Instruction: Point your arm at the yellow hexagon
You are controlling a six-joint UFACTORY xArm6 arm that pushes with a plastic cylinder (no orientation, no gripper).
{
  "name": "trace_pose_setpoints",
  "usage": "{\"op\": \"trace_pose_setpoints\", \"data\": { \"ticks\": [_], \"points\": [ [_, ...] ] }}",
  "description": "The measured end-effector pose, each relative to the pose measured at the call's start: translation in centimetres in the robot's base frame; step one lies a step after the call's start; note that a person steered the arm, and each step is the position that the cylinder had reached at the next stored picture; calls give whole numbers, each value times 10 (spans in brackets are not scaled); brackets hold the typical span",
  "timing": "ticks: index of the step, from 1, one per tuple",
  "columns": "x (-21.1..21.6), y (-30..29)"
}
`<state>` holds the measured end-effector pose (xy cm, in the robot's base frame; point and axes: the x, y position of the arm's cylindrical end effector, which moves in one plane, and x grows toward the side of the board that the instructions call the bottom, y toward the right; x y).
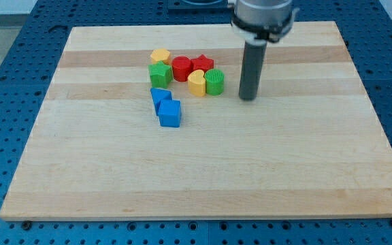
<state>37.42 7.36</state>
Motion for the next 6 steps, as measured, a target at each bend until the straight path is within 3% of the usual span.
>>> {"op": "trace_pose_setpoints", "data": {
  "ticks": [1,4,6],
  "points": [
    [-99,-61],
    [-118,-180],
    [-118,-194]
  ]
}}
